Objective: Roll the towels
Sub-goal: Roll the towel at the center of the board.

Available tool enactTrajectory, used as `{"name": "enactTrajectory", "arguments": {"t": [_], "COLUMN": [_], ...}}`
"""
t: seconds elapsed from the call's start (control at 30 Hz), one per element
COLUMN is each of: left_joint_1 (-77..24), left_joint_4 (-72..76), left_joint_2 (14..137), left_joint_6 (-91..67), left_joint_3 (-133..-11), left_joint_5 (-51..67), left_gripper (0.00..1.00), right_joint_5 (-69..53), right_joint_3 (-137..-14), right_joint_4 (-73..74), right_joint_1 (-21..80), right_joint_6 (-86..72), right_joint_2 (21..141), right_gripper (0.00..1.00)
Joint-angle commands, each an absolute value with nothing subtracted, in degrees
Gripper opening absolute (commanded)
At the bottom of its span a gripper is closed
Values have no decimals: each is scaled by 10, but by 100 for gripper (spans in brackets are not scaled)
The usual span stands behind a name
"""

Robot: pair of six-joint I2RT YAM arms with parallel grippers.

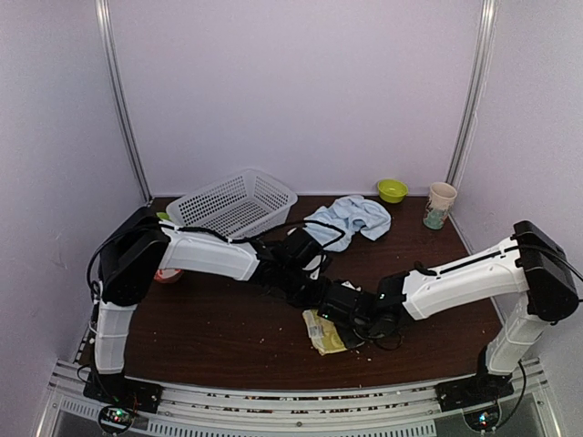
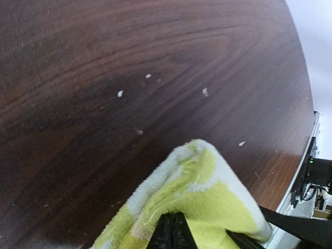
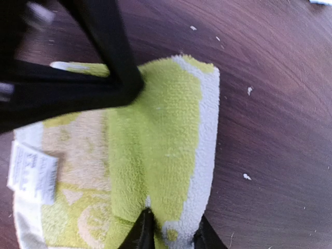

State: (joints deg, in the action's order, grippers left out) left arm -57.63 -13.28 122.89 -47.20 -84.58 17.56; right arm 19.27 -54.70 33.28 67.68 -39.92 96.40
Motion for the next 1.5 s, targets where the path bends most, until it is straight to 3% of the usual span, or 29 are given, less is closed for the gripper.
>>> {"name": "enactTrajectory", "arguments": {"t": [0.0, 0.13, 0.43, 1.07, 1.23, 1.47], "left_joint_1": [-573, -573, -573, -573, -573, -573], "left_joint_4": [-124, -122, -129, -142, -144, -145], "left_joint_2": [1254, 1256, 1257, 1265, 1265, 1265], "left_joint_6": [-479, -481, -480, -479, -477, -479], "left_joint_3": [-843, -836, -837, -845, -843, -842], "left_joint_5": [168, 167, 161, 158, 157, 157], "left_gripper": [0, 0, 0, 0, 0, 0], "right_joint_5": [173, 168, 111, 63, 39, -45], "right_joint_3": [-547, -544, -515, -452, -448, -403], "right_joint_4": [319, 317, 294, 305, 286, 177], "right_joint_1": [683, 679, 660, 669, 663, 596], "right_joint_6": [-391, -396, -439, -453, -447, -462], "right_joint_2": [927, 920, 864, 906, 846, 752], "right_gripper": [27, 30, 59, 64, 73, 76]}}
